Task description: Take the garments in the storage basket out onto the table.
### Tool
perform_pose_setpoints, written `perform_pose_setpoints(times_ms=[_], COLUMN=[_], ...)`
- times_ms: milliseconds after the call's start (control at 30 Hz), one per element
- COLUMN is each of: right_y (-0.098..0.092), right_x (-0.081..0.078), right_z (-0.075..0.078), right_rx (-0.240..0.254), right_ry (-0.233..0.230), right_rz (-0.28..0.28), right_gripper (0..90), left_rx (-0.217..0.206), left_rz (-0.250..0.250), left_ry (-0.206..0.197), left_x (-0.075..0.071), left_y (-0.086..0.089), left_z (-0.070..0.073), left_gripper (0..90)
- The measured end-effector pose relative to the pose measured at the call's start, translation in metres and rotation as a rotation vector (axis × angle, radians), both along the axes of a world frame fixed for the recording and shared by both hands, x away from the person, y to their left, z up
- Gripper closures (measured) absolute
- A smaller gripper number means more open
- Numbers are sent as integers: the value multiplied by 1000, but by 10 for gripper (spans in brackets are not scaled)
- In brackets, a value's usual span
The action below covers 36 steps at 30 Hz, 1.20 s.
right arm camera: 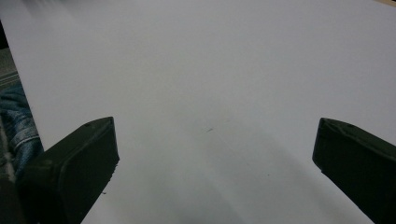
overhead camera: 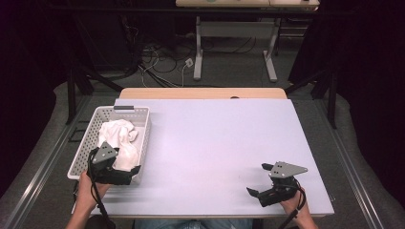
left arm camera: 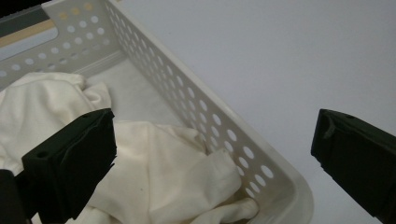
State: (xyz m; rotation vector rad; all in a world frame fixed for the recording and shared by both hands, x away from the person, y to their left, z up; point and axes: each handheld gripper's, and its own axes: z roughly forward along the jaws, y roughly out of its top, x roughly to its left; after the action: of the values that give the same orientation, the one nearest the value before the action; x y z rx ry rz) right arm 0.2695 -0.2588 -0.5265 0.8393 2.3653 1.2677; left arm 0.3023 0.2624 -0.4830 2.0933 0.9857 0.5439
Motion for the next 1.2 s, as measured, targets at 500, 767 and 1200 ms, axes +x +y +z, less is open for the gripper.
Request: perform_pose_setpoints(times_ms=[500, 767, 1200], right_y=[1, -1, 0], right_x=[2, 2, 2], right_z=[-2, -2, -2], right_rx=[0, -7, -12], right_ry=[13, 13, 16], right_rz=[-1, 0, -4], right_gripper=[0, 1, 1], left_rx=[52, 66, 62], left_rz=[63, 93, 144], left_ry=[37, 46, 80], left_x=[31, 44, 66], left_y=[8, 11, 24], left_z=[7, 5, 1], left_gripper=[0, 0, 0])
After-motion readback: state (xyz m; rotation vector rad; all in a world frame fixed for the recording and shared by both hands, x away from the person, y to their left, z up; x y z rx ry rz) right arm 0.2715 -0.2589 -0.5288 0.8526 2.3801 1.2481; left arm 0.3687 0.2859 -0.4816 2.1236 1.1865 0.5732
